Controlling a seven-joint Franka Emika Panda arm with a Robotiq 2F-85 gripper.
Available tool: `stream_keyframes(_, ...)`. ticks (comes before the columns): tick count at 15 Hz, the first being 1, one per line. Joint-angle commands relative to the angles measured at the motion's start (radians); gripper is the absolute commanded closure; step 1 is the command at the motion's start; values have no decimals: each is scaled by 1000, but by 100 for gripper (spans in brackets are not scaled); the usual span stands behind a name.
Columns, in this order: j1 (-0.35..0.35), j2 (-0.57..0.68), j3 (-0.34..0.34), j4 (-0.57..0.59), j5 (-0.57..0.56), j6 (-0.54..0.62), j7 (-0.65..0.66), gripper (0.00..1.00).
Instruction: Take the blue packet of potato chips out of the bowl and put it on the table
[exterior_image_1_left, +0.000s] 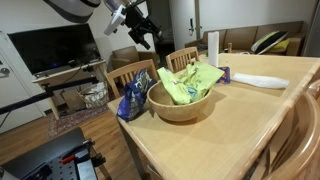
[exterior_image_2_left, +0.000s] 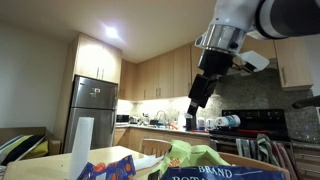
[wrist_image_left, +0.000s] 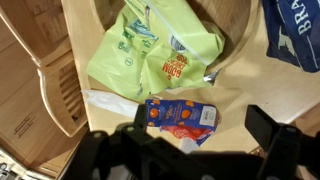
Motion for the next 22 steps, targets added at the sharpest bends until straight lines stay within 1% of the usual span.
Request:
stream_keyframes(1, 0, 0, 0, -2, 0, 0, 1, 0)
stream_keyframes(6, 0, 0, 0, -3, 0, 0, 1, 0)
stream_keyframes(8, -14, 8, 5, 17, -69, 17, 58, 0)
stream_keyframes(9, -17, 12, 4, 28, -97, 25, 62, 0)
stream_keyframes(12, -32, 23, 4, 73, -239, 29, 100, 0)
stream_keyframes(13, -33, 27, 1, 82, -273, 31, 74, 0)
stream_keyframes(15, -40, 35, 1, 109, -364, 16, 69, 0)
stream_keyframes(18, -42, 57, -1, 127, -437, 21, 51, 0)
stream_keyframes(20, -43, 72, -1, 136, -479, 23, 80, 0)
stream_keyframes(21, -42, 77, -1, 139, -491, 21, 96, 0)
stream_keyframes(22, -36, 55, 0, 110, -451, 16, 73, 0)
